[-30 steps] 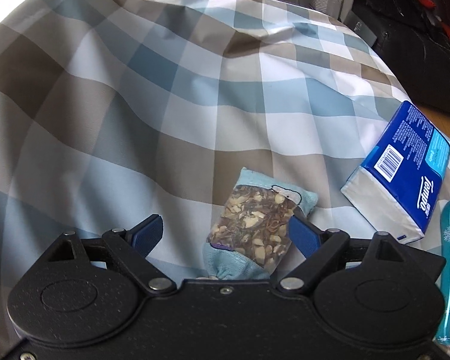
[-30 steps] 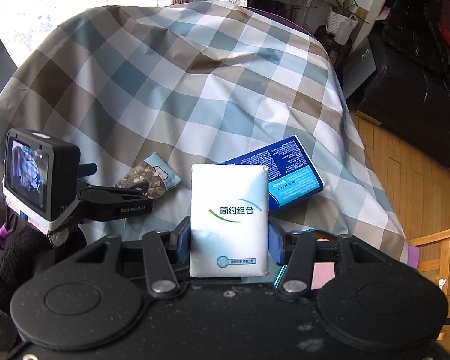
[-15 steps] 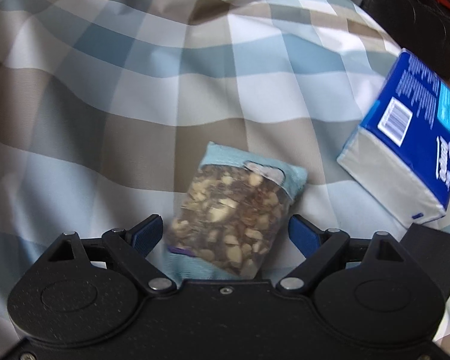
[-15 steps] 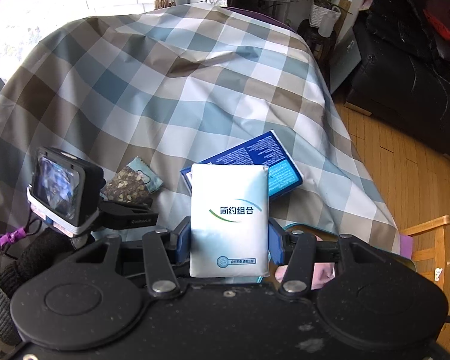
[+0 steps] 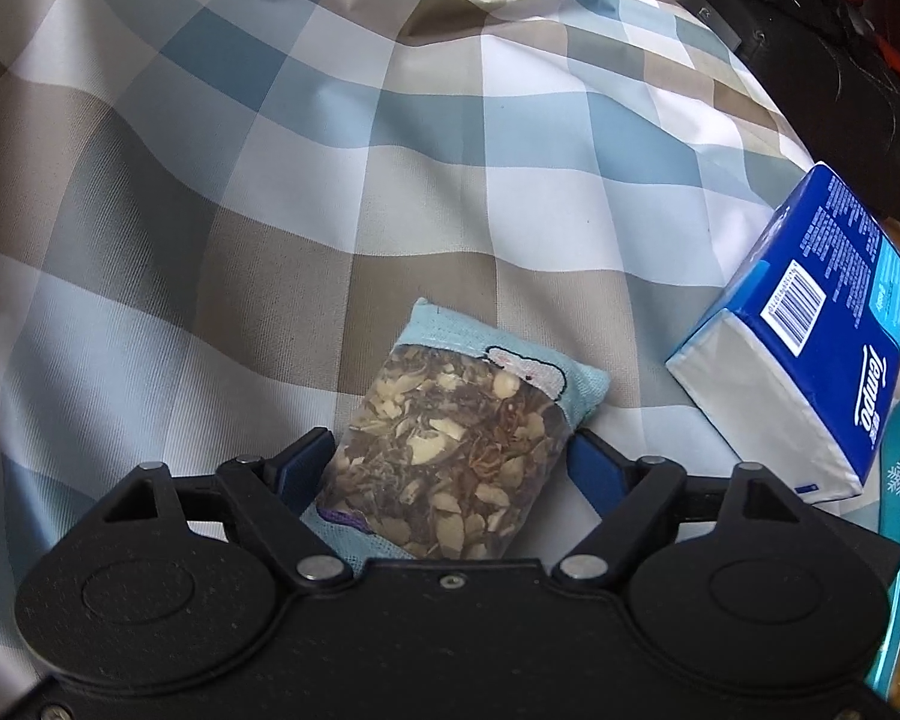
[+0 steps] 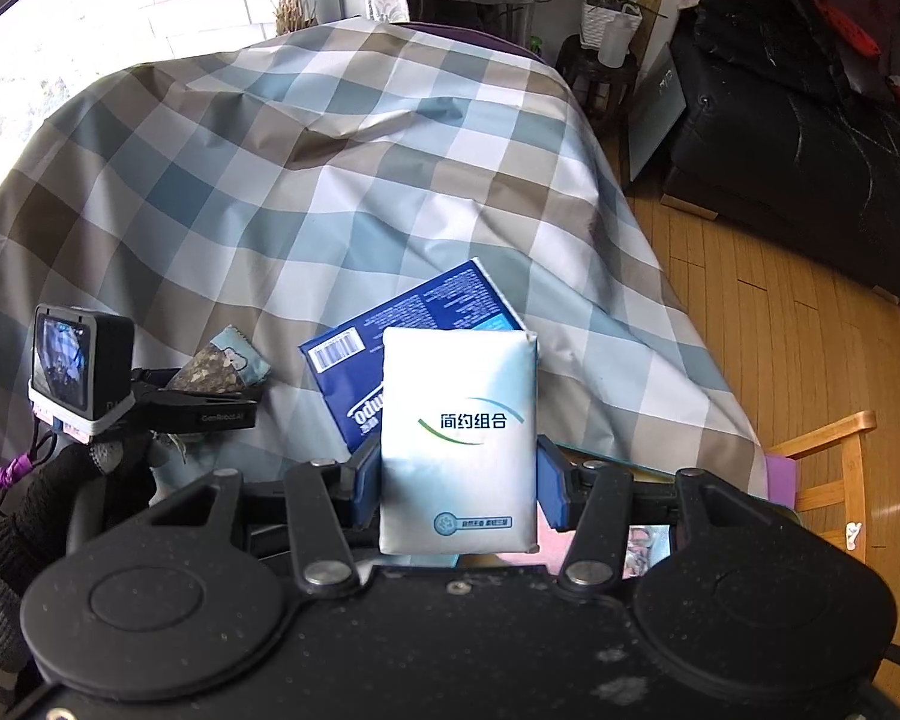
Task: Organize soft objects
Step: 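Close the left gripper on the nut-filled sachet and lift it, then carry the sachet and tissue packet over the gold tray with both grippers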
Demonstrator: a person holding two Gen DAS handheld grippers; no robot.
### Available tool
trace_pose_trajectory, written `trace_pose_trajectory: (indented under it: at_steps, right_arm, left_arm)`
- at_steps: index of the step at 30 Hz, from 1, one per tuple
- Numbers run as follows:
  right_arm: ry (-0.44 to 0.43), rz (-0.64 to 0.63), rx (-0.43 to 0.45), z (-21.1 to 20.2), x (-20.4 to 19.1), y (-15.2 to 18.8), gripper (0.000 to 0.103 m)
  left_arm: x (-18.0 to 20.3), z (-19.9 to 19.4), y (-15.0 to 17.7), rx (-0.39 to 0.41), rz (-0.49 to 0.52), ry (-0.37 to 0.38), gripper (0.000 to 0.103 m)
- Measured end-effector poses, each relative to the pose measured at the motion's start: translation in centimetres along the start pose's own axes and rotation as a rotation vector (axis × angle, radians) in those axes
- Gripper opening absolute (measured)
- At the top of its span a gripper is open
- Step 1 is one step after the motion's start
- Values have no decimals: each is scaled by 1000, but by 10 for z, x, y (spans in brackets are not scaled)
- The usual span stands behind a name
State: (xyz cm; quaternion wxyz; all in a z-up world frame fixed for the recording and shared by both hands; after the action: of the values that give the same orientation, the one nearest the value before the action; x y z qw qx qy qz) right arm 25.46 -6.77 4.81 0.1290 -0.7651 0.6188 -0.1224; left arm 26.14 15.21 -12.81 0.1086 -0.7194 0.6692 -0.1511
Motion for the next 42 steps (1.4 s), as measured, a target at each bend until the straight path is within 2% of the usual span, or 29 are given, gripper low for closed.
trace_pose_trajectory:
  at_steps: [3,7,11,15,21,26,30,36,42]
  right_arm:
    - [-3,48,-5,-3,20,3,50]
    - [20,101,-12,-5,51,12,50]
    - [22,148,-21,-5,84,24,50]
    - [41,144,20,-6,110,46,50]
    - [-18,229,138,-11,150,89,50]
    - [-23,318,176,-5,180,109,50]
    - [-26,365,169,-1,201,119,50]
    - [-13,418,202,-15,221,133,50]
    - [10,437,228,-28,234,147,50]
  left_arm:
    - [1,-1,2,9,6,-18,63]
    - [0,-8,6,29,-15,-9,53]
    - [-8,-18,10,32,-79,15,49]
    - [-8,-39,17,83,-82,-11,49]
    - [15,-75,25,182,-17,-83,49]
    - [62,-105,43,230,100,-76,49]
    - [112,-132,48,263,203,3,49]
    - [177,-157,44,269,279,160,49]
    - [219,-163,43,252,298,211,49]
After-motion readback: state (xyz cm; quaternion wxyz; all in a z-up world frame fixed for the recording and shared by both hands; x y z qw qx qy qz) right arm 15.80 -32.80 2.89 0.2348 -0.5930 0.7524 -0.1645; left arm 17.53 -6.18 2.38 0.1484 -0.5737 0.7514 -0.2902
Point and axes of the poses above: each gripper's, at about its wrist camera, not at the fingertips, and z roughly the way its jaws point, x to its right, y to its underside, the point moved 1 cm from there along z, roughly the way its jaws point, and after that the axes turned 3 degrees about -x, right-handed, at the moved point
